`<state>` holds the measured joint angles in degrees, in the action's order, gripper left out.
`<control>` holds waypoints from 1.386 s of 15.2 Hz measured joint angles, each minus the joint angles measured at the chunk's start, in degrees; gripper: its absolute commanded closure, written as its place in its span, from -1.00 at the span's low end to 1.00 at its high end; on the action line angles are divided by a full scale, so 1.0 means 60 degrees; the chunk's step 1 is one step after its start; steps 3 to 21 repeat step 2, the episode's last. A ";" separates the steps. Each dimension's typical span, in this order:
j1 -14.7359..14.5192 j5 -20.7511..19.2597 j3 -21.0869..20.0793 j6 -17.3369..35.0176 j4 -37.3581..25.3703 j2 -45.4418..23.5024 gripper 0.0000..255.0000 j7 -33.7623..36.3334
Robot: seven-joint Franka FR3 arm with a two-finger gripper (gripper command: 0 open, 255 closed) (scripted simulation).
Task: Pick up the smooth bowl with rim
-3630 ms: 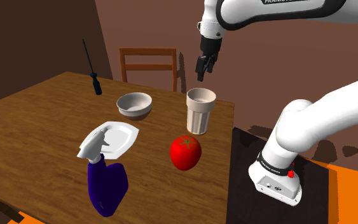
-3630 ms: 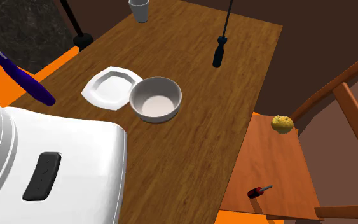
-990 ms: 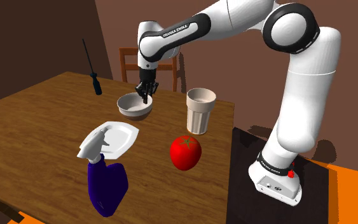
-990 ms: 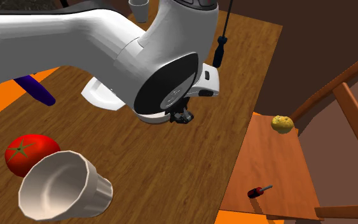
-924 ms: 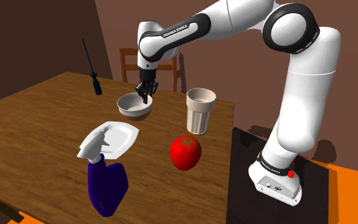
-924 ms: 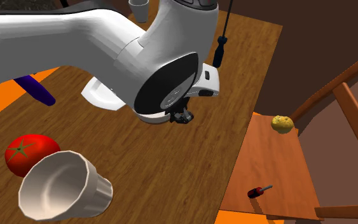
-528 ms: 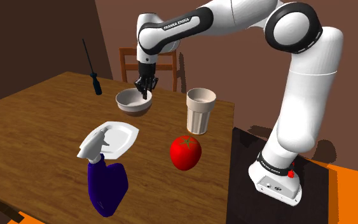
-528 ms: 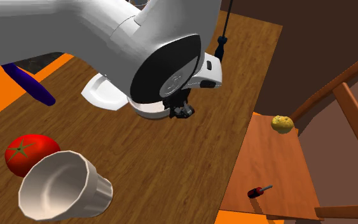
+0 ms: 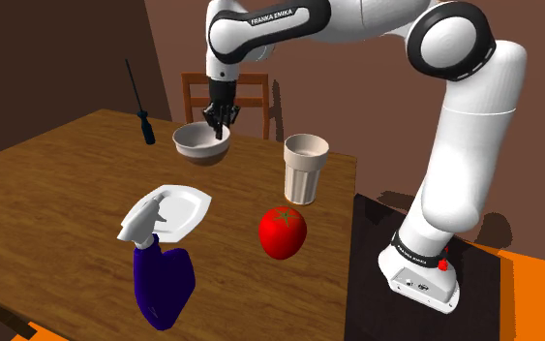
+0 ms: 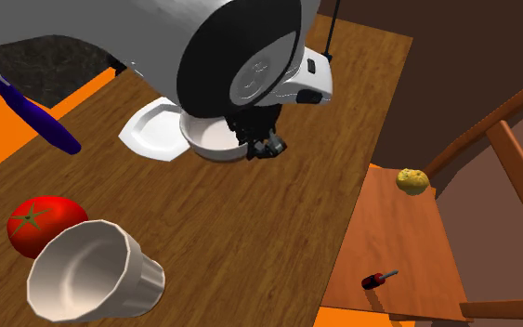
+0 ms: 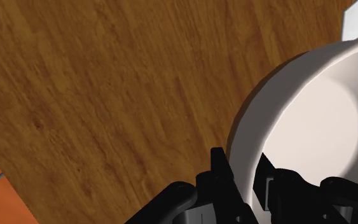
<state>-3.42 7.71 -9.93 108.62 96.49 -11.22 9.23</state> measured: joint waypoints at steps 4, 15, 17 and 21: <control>-0.0003 -0.0005 -0.0003 -0.0185 -0.0166 0.0024 1.00 0.0033; -0.0003 -0.0005 -0.0003 -0.0185 -0.0166 0.0024 1.00 0.0033; -0.0003 -0.0005 -0.0003 -0.0185 -0.0166 0.0024 1.00 0.0033; -0.0003 -0.0005 -0.0003 -0.0185 -0.0166 0.0024 1.00 0.0033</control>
